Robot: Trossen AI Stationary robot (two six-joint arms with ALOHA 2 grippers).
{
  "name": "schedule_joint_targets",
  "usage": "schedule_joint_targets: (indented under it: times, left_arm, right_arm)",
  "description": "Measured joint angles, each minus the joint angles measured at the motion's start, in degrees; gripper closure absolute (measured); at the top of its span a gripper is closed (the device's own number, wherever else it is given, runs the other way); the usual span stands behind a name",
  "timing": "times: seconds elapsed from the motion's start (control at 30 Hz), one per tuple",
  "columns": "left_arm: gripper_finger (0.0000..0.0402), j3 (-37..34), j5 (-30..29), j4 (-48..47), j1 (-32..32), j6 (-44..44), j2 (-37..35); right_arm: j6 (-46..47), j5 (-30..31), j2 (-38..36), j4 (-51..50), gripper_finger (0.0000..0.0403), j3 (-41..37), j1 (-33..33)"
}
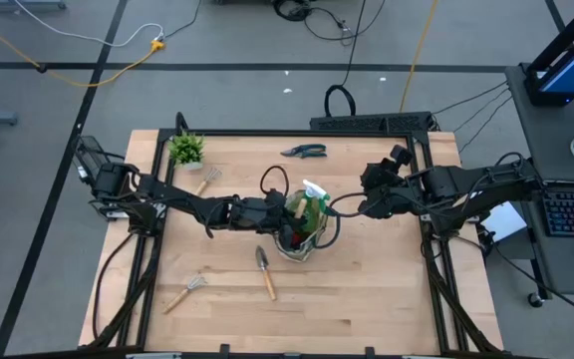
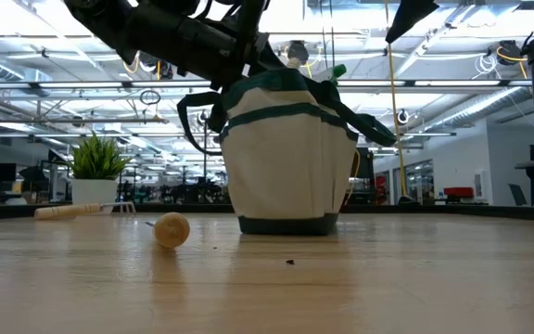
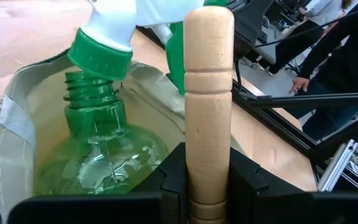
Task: Pick & Place Garden tools in Gardening bag
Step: Put the right brown trowel into the gardening bag, then put the bottom brown hand rake into the gardening bag
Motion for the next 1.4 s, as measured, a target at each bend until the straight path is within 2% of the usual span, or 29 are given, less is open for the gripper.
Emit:
schedule_joint_targets:
  times: [0.13, 0.33, 0.47, 0.87, 1.4]
  left_arm:
    - [0.0338, 0.0, 0.33, -0.02, 0.0, -0.02, 0.0]
    - [0.0285, 0.0, 0.47, -0.02, 0.0, 0.15, 0.0]
    - [0.0271, 0.0, 0.87, 0.0, 0.0, 0.36, 0.0]
    - [0.0267, -0.04, -0.72, -0.17, 0.0, 5.0, -4.22]
    - [0.0266, -0.04, -1.18, -2.43, 0.02, 4.28, -4.67]
  right_arm:
    - [0.53, 0.0, -0.02, -0.01, 0.0248, 0.0, 0.0]
    - [0.55, 0.04, -0.02, -0.01, 0.0248, 0.0, 0.0]
    - [0.55, 0.04, 0.0, 0.01, 0.0248, 0.0, 0.0]
    - [0.55, 0.11, 0.0, 0.01, 0.0248, 0.0, -0.01]
    - [0.55, 0.13, 0.0, 0.03, 0.0248, 0.0, 0.0]
